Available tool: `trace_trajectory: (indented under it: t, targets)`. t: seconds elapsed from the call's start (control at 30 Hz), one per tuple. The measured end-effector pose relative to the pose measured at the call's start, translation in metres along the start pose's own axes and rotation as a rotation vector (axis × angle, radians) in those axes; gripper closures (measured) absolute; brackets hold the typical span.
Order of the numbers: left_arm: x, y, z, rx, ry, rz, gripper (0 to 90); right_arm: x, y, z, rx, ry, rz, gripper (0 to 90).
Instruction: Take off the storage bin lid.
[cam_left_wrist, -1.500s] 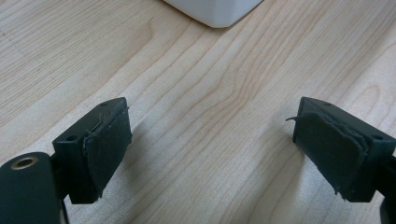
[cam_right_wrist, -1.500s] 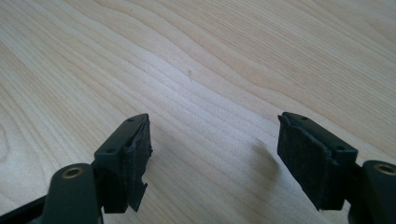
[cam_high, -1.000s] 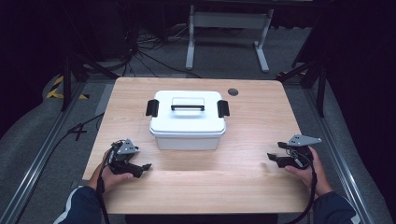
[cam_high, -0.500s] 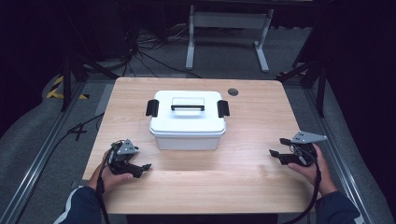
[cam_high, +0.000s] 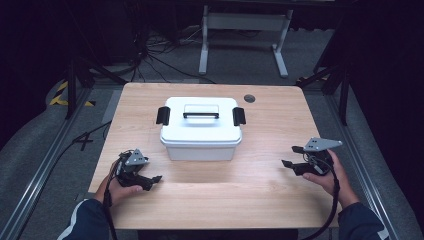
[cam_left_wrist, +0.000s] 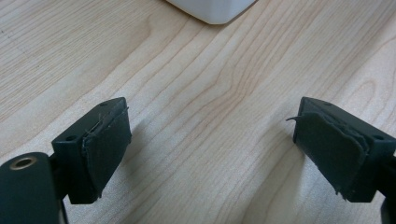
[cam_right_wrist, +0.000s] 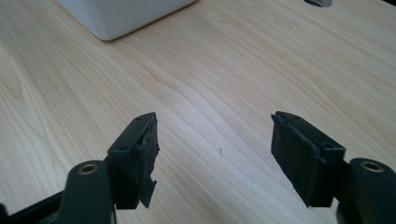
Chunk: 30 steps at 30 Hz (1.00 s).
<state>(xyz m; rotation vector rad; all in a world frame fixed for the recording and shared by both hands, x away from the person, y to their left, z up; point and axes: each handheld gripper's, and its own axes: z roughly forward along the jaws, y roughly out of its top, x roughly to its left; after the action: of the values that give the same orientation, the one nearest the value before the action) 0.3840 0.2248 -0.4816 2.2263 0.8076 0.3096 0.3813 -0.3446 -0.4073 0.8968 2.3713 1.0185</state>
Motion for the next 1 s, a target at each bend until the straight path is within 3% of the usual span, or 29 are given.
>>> trace_trajectory:
  t: [0.2,0.3,0.6,0.7,1.0]
  targets:
    - [0.000,0.000,0.000,0.000,0.005,0.009,11.5,0.004,0.026,0.001,0.007,0.033,-0.062,36.5]
    - [0.000,0.000,0.000,0.000,0.001,0.002,11.4,0.005,0.038,0.001,-0.006,0.056,-0.071,36.6]
    - [0.000,0.000,0.000,-0.001,0.002,0.001,11.4,-0.002,0.083,-0.007,-0.031,0.022,-0.134,36.7]
    - [0.000,0.000,0.000,-0.001,0.002,0.001,11.4,-0.004,0.096,-0.011,-0.038,0.030,-0.150,37.1]
    - [0.000,0.000,0.000,-0.001,0.005,0.005,11.4,0.001,0.152,-0.020,-0.044,0.018,-0.253,39.9]
